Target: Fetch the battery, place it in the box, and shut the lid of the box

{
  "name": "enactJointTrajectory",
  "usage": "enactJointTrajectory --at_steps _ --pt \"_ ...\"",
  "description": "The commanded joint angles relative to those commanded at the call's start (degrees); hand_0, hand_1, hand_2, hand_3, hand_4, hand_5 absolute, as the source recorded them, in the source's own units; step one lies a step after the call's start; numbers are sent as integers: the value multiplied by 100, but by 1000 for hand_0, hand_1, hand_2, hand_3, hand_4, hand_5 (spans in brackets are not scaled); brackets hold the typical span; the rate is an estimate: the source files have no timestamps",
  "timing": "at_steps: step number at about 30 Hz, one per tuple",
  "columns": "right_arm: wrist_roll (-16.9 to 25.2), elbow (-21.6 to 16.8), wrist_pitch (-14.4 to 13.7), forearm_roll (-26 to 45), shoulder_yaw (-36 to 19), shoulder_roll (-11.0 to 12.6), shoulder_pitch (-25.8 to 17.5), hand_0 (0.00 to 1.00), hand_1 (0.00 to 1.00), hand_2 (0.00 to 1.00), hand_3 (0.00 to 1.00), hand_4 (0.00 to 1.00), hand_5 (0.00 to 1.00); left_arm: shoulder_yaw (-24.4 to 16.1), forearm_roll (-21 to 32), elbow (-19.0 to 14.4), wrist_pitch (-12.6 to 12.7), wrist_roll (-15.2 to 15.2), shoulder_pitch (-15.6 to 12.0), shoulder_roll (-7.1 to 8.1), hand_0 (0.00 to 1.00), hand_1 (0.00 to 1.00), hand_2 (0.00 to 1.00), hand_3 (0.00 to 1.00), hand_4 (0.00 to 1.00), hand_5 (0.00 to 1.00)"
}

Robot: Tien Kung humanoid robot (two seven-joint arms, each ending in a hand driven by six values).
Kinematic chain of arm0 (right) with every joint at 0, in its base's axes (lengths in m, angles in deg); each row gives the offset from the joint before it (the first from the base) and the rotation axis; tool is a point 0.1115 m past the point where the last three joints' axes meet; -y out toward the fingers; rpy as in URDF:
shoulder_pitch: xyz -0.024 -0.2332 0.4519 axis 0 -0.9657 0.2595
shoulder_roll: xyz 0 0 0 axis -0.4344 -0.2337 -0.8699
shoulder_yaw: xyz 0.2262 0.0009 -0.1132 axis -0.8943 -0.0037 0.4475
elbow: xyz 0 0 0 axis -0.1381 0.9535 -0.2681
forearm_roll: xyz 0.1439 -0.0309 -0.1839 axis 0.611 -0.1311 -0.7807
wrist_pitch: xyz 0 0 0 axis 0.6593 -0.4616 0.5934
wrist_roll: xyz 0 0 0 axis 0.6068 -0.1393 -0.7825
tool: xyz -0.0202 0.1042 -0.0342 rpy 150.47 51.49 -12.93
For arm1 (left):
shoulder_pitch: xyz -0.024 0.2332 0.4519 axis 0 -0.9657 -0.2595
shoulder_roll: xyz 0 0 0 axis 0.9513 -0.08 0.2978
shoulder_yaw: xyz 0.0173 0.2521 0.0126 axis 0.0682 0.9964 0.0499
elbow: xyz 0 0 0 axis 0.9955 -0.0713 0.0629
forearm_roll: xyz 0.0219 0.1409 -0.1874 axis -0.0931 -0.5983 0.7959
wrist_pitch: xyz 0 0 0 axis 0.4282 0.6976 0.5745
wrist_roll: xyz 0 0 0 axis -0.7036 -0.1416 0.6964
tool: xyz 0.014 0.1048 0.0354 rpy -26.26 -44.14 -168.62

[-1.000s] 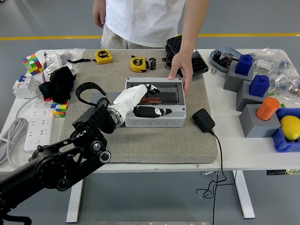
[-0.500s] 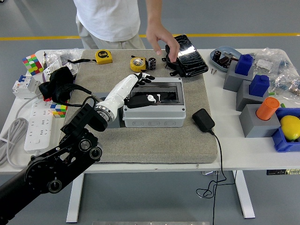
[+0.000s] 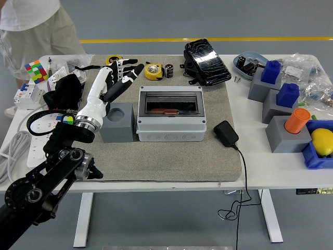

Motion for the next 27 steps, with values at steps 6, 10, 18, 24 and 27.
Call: enactJointTrajectory --at_steps 6,10,18,24,27 --pt "4 -28 -9 -51 -48 20 46 623 642 665 568 992 518 -657 535 -9 -28 -143 -146 -26 687 717 671 696 965 621" --pt "-3 -19 -8 -38 -56 34 53 623 642 665 568 992 518 -953 986 -59 -44 -342 -230 6 681 710 661 690 966 624" --pt "-4 -14 -6 -41 -72 17 57 623 642 665 566 990 521 -1416 1023 -142 -119 -349 -357 -32 673 701 658 685 967 606" --pt "3 -5 -13 -39 -73 -3 80 623 642 665 567 989 521 -1590 1006 -163 -173 -279 -441 -25 673 692 655 686 950 589" --pt "0 1 -9 -29 -51 -10 92 623 642 665 567 989 521 -1644 1031 -158 -189 -270 -451 -21 673 692 655 686 950 589"
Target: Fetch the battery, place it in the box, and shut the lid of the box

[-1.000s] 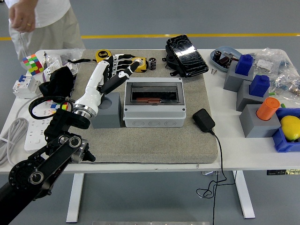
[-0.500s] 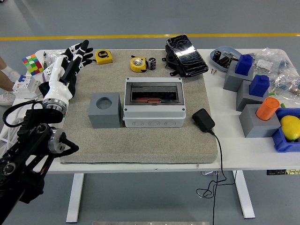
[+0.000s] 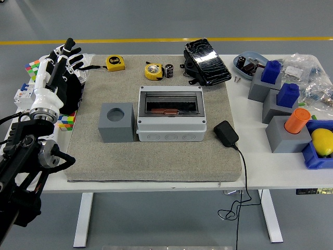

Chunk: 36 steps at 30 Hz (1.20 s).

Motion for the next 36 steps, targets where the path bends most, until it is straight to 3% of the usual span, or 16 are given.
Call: enactJointTrajectory --at_steps 1,6,7,36 --pt "-1 4 1 11 8 -3 3 623 642 665 567 989 522 -6 15 2 0 -5 0 1 622 674 647 685 949 590" --pt "-1 4 -2 6 4 -4 21 623 642 665 567 989 522 -34 22 -2 10 -36 -11 -3 622 674 647 685 949 590" --pt "0 1 -3 0 -1 -2 24 623 642 665 566 987 523 -40 20 -2 9 -36 -12 -6 386 633 644 684 949 590" --pt "-11 4 3 -2 -33 -9 6 623 641 665 566 982 525 -344 -62 -116 -21 -3 -127 -54 384 612 633 682 943 600"
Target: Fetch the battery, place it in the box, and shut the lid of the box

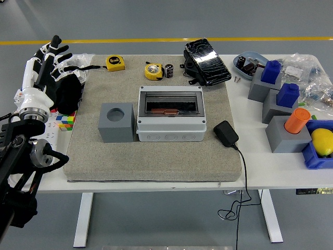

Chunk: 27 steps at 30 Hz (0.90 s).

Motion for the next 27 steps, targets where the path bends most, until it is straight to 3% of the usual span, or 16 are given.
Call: enactJointTrajectory --at_steps 27 --pt "-7 -3 -2 -8 -10 -13 -40 623 642 665 567 980 529 69 -59 27 -66 128 -13 -34 386 598 623 680 939 608"
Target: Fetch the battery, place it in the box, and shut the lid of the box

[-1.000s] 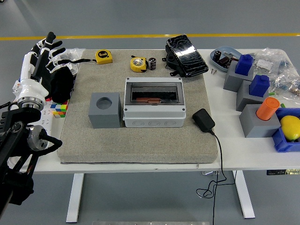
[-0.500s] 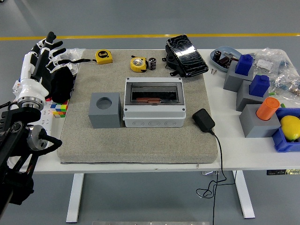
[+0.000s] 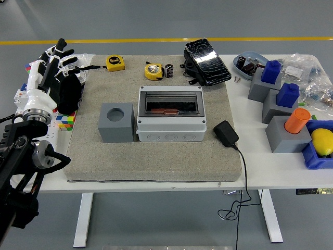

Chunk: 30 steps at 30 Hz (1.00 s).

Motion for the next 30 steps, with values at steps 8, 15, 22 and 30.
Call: enactJointTrajectory --at_steps 8,15,22,30 --pt "28 103 10 -36 29 -10 19 624 654 672 576 993 518 54 0 5 -12 19 -21 32 386 597 623 680 939 608" --pt "-201 359 529 236 56 -10 36 715 873 996 955 998 599 51 -3 6 -16 31 -20 48 386 596 622 680 939 610" --pt "-470 610 1111 1099 347 -46 78 998 998 998 998 998 998 98 -2 11 -26 40 -18 50 387 593 620 680 939 616" --pt "-958 653 1375 338 186 -78 94 998 998 998 998 998 998 110 4 13 -28 39 -37 48 390 593 620 680 939 621"
